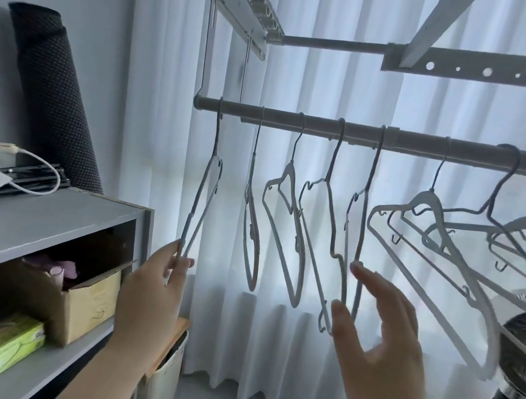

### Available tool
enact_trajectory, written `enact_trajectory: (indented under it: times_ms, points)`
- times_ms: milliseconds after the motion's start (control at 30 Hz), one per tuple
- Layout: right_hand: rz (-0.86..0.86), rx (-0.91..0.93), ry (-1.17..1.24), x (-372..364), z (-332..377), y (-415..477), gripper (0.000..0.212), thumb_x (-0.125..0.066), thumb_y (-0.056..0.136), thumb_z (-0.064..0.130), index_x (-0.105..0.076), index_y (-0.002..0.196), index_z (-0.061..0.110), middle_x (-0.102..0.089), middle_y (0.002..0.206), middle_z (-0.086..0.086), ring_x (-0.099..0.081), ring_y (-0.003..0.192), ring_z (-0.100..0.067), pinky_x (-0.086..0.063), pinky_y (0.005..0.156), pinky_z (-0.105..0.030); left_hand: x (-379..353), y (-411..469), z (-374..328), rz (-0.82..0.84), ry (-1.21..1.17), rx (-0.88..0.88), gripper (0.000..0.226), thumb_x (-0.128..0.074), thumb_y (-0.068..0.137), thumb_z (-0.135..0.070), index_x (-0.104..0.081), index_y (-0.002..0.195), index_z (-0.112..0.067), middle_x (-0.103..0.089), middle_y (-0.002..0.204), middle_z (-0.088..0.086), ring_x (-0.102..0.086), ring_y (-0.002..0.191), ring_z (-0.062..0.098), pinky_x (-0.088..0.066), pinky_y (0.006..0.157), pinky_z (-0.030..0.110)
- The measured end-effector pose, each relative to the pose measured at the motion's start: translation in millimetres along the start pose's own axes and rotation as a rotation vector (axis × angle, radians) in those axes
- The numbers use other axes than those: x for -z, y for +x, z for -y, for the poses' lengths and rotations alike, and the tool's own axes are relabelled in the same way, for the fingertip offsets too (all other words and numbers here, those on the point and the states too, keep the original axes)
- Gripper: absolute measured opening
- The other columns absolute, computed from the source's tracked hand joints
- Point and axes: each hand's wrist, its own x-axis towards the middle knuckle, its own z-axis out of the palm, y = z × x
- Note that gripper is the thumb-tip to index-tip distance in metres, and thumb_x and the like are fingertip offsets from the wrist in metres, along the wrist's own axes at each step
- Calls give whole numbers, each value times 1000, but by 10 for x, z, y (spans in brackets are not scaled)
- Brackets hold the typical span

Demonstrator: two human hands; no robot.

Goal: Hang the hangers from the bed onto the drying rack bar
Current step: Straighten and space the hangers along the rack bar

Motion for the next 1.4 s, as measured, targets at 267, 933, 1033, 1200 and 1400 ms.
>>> enact_trajectory:
  times_ms: [267, 933, 1033, 1200, 1400]
  points:
    - [-8, -28, 71, 61, -28, -169, 43, -41, 62, 55, -43, 104, 65, -29, 111, 61, -23, 111, 34, -24, 89, 6, 60, -304, -163, -196, -16, -199, 41, -53, 87, -28, -49, 123, -10, -53, 123, 9, -44, 117, 15, -35, 96, 26]
    - [-59, -294, 285, -1, -55, -209, 44, -60, 85, 18, -37, 100, 53, -64, 91, 28, -47, 100, 20, -32, 79, 5, -288, -369, -395, 160, -276, 0, 37, -60, 86, -18, -43, 99, -48, -52, 87, -31, -43, 92, -15, -27, 79, -1]
    - [-36, -308, 256, 0, -29, -228, 40, -59, 83, 25, -36, 98, 54, -59, 88, 42, -43, 94, 30, -27, 76, 10, -233, -353, -315, 133, -294, 15, 38, -60, 85, -18, -43, 95, -51, -55, 88, -29, -55, 88, 1, -44, 90, 26]
    - [-43, -282, 207, 0, -22, -244, 36, -57, 84, 21, -37, 95, 49, -58, 78, 44, -41, 86, 34, -29, 77, 7, -186, -312, -208, 127, -276, -12, 29, -60, 86, -20, -50, 105, -40, -54, 89, -28, -48, 92, -10, -35, 89, 15]
    - [-35, -288, 200, 21, -34, -239, 36, -59, 86, 15, -41, 93, 46, -57, 74, 46, -46, 80, 31, -29, 70, 11, -179, -304, -177, 119, -264, 10, 29, -61, 85, -19, -51, 105, -37, -53, 89, -31, -48, 93, -10, -45, 95, 37]
